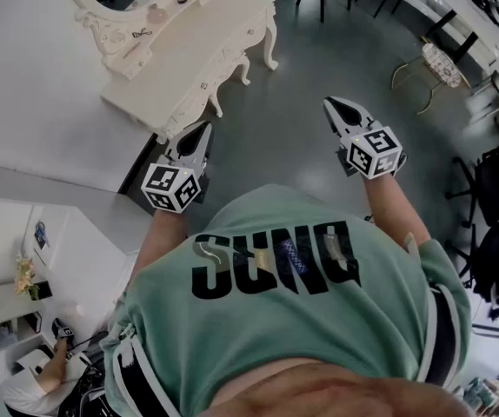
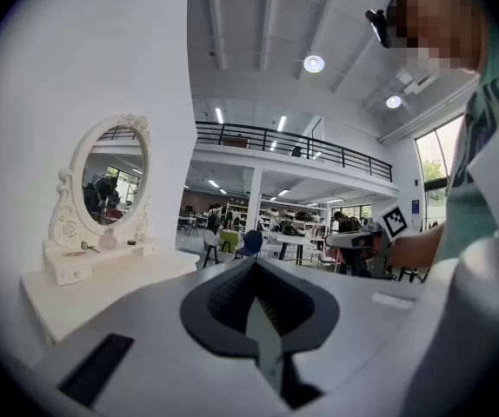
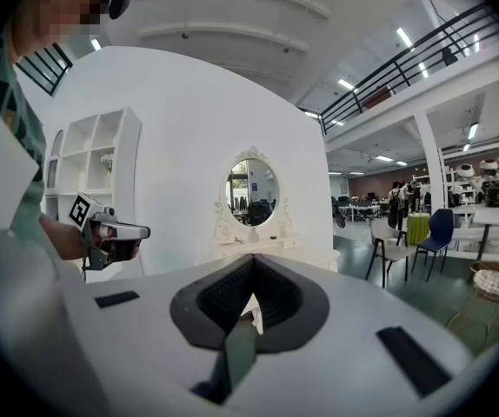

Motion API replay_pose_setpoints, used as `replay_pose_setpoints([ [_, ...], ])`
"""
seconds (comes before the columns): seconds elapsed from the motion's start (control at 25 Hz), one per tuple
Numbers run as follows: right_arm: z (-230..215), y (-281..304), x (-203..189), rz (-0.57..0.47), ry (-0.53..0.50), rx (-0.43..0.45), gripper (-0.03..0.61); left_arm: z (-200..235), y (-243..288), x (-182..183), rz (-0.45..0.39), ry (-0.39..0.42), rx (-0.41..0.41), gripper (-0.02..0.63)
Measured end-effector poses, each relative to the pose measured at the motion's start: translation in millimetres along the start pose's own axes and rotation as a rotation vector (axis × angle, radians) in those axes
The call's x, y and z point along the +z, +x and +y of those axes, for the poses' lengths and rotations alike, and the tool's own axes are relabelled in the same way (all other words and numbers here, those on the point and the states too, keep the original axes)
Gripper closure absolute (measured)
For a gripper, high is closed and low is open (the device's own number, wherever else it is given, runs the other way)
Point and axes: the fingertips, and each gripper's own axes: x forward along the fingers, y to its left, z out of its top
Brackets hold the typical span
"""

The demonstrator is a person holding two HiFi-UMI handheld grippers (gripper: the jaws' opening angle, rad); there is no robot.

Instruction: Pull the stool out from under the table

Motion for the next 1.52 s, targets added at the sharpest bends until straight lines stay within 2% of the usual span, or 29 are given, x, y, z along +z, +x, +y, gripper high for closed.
replay_pose_setpoints([
  [0.6,-17,-26,2,-0.014,-0.003,-0.008,0.586,-24,13,4,0.0,0.014,-0.006,0.615],
  [1.2,-94,-83,-6,-0.019,-0.005,0.01,0.584,-97,71,1,-0.021,0.006,0.028,0.615],
  [1.52,-121,-76,-20,0.005,0.009,0.025,0.585,-94,92,-11,0.007,-0.014,0.051,0.615],
])
